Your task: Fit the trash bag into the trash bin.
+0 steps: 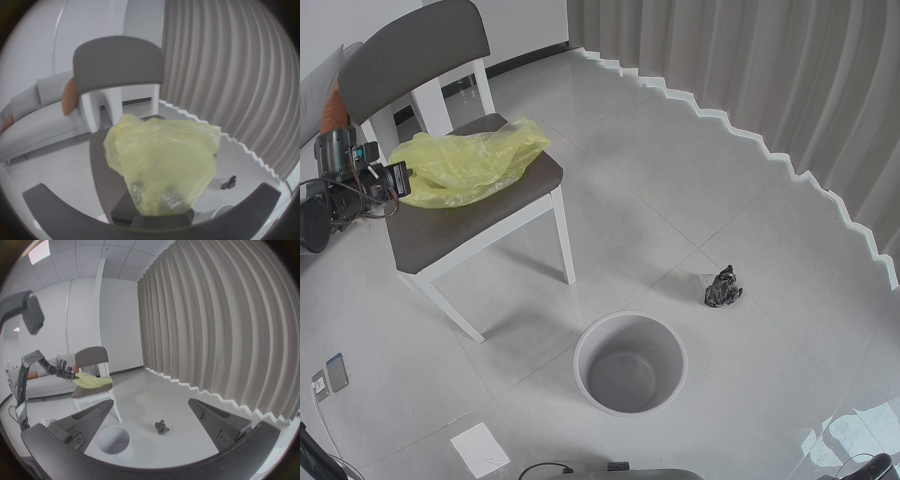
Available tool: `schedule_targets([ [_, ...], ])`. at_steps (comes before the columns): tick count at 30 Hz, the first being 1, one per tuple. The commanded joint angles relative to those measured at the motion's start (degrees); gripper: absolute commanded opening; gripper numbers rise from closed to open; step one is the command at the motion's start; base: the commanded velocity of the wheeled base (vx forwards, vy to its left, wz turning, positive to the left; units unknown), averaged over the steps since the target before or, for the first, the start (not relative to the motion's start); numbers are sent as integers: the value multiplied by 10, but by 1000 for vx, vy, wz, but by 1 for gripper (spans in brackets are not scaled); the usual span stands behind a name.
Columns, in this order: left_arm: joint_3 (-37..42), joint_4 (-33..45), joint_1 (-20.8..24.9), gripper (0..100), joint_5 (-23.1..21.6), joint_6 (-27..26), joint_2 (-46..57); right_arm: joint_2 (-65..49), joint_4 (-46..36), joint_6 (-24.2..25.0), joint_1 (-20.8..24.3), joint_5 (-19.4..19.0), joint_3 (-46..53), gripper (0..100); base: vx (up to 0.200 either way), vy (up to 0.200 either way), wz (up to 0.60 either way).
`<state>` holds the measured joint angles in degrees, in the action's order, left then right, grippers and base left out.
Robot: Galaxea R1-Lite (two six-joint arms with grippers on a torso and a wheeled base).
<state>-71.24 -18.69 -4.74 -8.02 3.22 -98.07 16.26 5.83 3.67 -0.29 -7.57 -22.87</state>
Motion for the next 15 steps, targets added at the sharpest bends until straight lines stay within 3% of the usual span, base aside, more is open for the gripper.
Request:
schedule_targets([
  [1, -61, 130, 138, 0, -103, -60, 186, 293, 40, 5, 6, -32, -252, 100, 0, 0, 0],
  [2, -61, 130, 138, 0, -103, -60, 186, 293, 40, 5, 6, -32, -252, 100, 0, 0, 0],
  [3, -103, 194, 187, 0, -107, -87, 205, 331, 39, -7, 15, -38, -287, 100, 0, 0, 0],
  [7, -185, 285, 273, 0, -107, -128, 213, 387, 39, -28, 54, -30, -327, 100, 0, 0, 0],
  [11, -257, 379, 336, 0, -107, -166, 209, 434, 45, -30, 80, -30, -352, 100, 0, 0, 0],
  [15, -281, 421, 379, 0, -107, -197, 205, 475, 45, -30, 108, -27, -372, 100, 0, 0, 0],
])
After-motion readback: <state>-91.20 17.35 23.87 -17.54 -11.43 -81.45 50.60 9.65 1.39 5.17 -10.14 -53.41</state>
